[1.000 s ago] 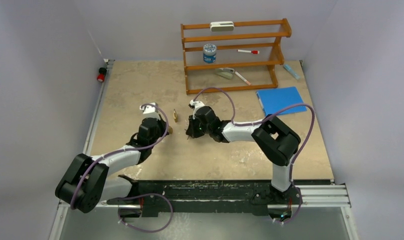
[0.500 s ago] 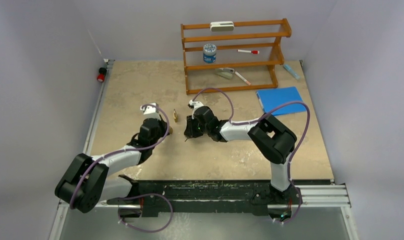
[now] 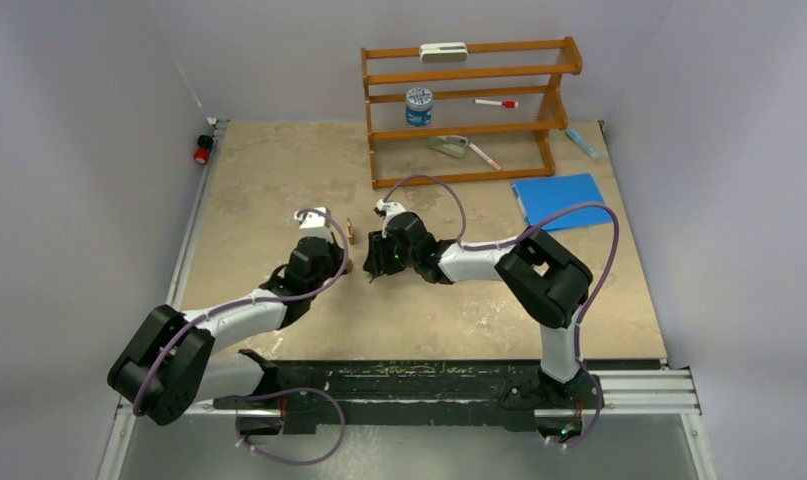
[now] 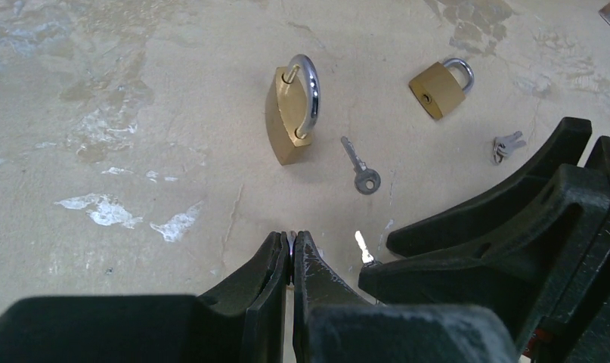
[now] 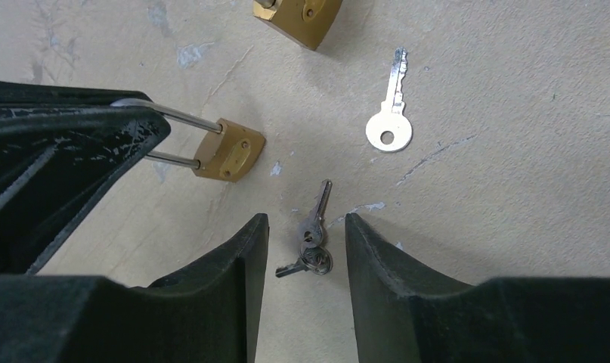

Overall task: Lock with the key
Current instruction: Place the lock at the center of the board.

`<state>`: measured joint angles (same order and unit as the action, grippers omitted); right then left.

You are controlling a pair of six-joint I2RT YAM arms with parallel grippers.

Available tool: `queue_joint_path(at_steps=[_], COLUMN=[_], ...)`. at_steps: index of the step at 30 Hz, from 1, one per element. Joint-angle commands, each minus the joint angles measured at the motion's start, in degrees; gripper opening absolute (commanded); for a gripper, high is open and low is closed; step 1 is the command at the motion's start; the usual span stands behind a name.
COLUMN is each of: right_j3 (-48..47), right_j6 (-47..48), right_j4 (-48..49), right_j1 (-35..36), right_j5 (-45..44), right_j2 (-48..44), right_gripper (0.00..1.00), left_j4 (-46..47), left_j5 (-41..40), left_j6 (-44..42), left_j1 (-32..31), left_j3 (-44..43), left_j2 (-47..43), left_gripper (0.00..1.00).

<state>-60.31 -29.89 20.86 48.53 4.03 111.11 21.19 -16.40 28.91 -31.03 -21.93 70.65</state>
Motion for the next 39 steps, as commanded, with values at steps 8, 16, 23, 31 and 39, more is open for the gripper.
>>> queue_joint_path(at_steps=[8, 16, 23, 31, 39], right_j3=[1.8, 3.1, 4.3, 6.0, 10.7], right_j6=[0.6, 0.8, 0.8, 0.9, 1.3], right_j4=[-0.3, 0.0, 0.1, 0.7, 5.0], right_j1=[0.1, -0.1, -0.9, -2.1, -4.6], right_j5=[-1.4, -2.1, -2.6, -3.2, -2.6], right_j2=[-4.0, -5.0, -6.2, -8.4, -13.9], right_gripper=[0.45, 0.46, 0.46, 0.49, 0.82], left_j4=[-3.2, -3.6, -4.6, -5.4, -5.6], left_j5=[-2.8, -4.3, -5.6, -7.2, -8.4], left_j6=[0.8, 0.7, 0.7, 0.8, -0.3], left_j1=[-4.5, -6.3, -7.5, -7.9, -7.9], left_j3=[-2.2, -3.2, -4.2, -5.1, -6.3], left_j2=[-0.7, 1.0, 1.9, 1.8, 0.2], left_gripper=[0.00, 0.00, 0.01, 0.17, 0.44])
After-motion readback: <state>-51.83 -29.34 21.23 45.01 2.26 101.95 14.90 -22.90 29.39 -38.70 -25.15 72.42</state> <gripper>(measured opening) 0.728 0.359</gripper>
